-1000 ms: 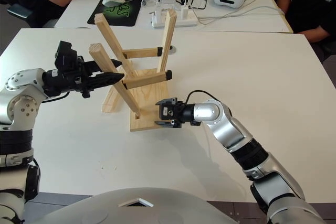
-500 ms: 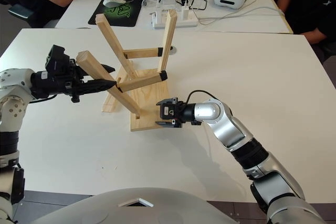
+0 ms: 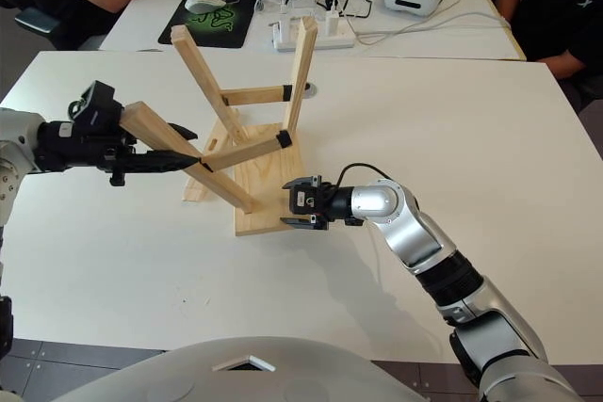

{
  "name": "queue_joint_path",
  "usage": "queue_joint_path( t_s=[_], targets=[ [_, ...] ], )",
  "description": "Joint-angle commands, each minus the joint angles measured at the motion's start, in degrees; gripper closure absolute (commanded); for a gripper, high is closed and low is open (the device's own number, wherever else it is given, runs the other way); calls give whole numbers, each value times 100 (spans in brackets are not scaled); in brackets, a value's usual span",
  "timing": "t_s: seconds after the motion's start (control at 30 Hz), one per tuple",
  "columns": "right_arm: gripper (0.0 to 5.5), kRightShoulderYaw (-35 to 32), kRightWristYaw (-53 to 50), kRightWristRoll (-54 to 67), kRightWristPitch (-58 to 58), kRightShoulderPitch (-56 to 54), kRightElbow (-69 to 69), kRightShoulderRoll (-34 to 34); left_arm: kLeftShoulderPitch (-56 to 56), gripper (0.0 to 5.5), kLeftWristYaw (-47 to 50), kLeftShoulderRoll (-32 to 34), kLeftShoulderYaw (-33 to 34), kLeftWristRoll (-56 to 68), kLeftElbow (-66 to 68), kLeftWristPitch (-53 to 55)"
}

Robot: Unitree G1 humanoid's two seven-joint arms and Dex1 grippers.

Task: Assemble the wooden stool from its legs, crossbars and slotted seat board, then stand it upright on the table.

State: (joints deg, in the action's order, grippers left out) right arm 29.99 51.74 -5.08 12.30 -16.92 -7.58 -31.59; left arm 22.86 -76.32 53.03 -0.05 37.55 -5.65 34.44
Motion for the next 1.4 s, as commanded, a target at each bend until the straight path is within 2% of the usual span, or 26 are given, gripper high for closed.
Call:
queue_joint_path(
  t_s=[0.03, 0.27, 0.53, 0.9, 1.13, 1.4],
  targets=[
    [226, 129, 4, -309, 340, 305, 287, -187, 48, 347, -156, 141, -162, -69, -172, 226],
    [226, 138, -45, -333, 368, 335, 242, -186, -32, 347, -225, 227, -318, -535, -176, -259],
    [226, 187, -2, -351, 360, 288, 244, -194, 102, 347, 147, -83, -264, -922, 213, -959],
    [226, 204, 40, -337, 392, 235, 256, -175, -15, 347, -46, 16, -601, -1142, 90, -932],
    [226, 240, 21, -341, 421, 227, 247, -113, 125, 347, 242, -313, -964, -1032, -442, -515],
    [226, 229, -24, -341, 402, 234, 267, -93, 39, 348, 188, -228, -938, -1114, -136, -569]
  ],
)
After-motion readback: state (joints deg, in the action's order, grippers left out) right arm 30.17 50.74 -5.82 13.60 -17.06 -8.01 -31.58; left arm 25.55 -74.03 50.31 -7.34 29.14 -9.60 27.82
